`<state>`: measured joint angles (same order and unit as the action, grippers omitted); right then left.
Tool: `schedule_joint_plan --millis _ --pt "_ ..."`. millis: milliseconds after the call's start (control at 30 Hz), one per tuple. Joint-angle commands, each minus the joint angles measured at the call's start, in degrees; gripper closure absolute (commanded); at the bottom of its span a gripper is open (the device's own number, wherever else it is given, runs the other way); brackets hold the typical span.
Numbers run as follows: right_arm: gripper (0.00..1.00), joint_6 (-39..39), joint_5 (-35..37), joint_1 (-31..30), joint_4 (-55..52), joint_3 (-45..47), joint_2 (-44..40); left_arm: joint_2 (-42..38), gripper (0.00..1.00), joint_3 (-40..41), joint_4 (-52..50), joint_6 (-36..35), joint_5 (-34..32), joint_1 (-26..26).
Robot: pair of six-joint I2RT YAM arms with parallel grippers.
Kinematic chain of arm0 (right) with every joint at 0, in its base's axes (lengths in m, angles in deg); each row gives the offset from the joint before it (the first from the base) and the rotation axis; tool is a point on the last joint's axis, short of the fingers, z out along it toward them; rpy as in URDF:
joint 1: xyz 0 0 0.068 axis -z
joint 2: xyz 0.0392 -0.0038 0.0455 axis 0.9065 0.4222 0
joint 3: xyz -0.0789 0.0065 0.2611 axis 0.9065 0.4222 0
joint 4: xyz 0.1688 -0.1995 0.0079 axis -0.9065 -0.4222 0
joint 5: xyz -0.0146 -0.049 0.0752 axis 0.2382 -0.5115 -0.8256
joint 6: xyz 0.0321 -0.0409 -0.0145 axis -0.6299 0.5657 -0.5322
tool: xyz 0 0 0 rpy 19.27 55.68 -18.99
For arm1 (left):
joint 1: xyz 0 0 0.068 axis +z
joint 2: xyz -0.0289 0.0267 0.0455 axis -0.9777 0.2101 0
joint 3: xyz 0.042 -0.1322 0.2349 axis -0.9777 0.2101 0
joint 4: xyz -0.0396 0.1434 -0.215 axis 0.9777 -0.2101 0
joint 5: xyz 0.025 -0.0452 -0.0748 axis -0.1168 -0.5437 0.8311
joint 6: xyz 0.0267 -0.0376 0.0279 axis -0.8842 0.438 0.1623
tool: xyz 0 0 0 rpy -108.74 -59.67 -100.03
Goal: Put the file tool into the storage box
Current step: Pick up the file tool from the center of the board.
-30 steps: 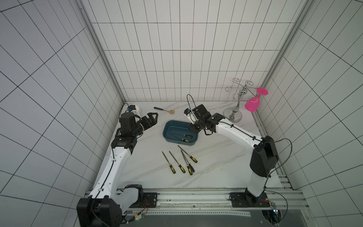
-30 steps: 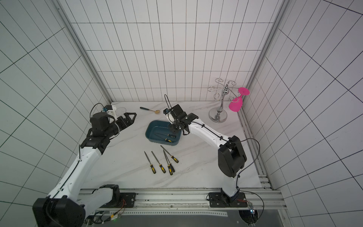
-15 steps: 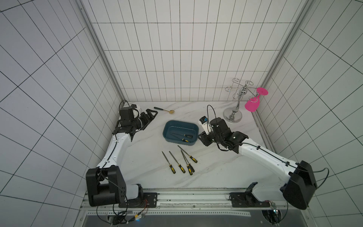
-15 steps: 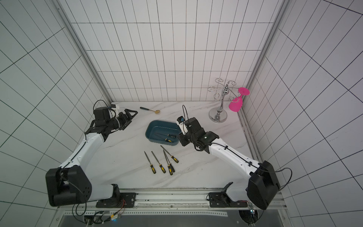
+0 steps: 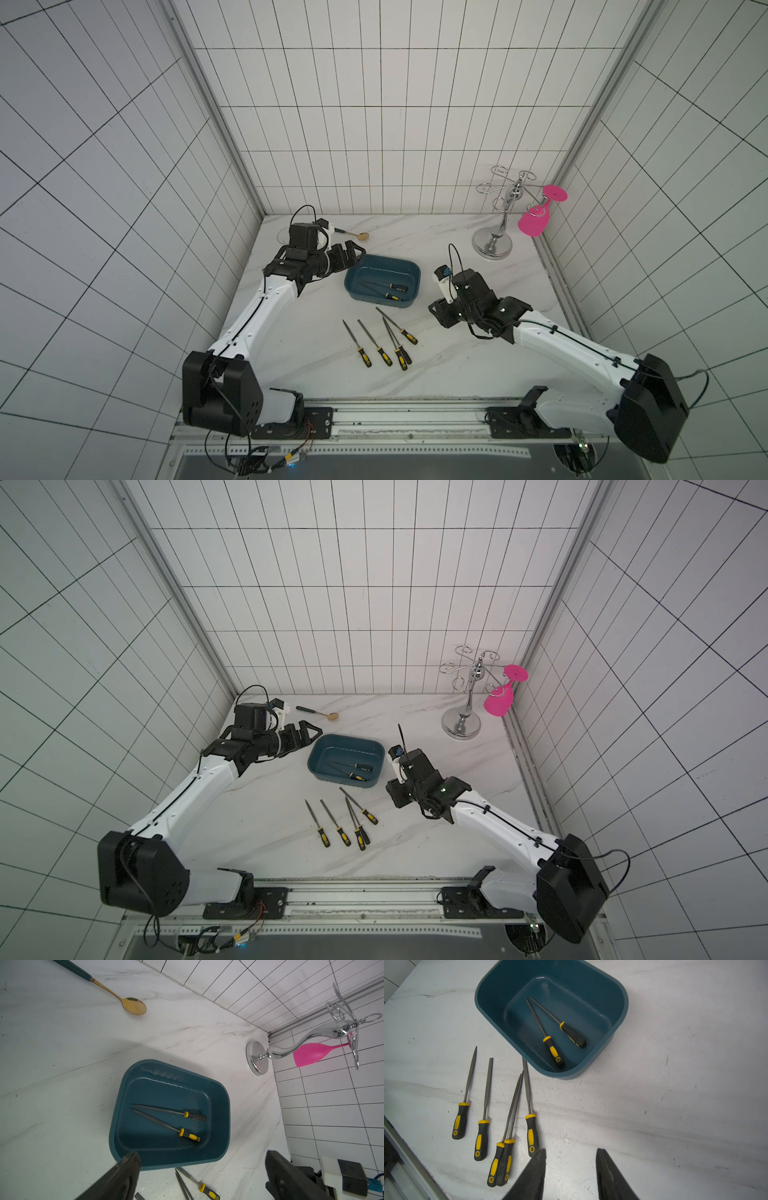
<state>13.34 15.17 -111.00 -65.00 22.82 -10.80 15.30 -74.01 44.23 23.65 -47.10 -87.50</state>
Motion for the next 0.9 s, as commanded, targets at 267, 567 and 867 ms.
schedule_joint_plan --millis 267,567,867 --pt "0.48 -5.8 1.2 -4.5 2.5 5.5 2.2 2.7 0.02 -3.5 -4.6 -2.6 -3.2 0.3" --pt "0.51 -8.2 1.8 -10.4 4.7 3.6 8.9 2.9 0.02 -3.8 -5.2 -3.0 -3.6 0.4" --pt "0.52 -6.3 4.8 -13.1 2.6 -0.6 15.5 2.5 0.02 -3.9 -5.2 -2.9 -3.2 0.4"
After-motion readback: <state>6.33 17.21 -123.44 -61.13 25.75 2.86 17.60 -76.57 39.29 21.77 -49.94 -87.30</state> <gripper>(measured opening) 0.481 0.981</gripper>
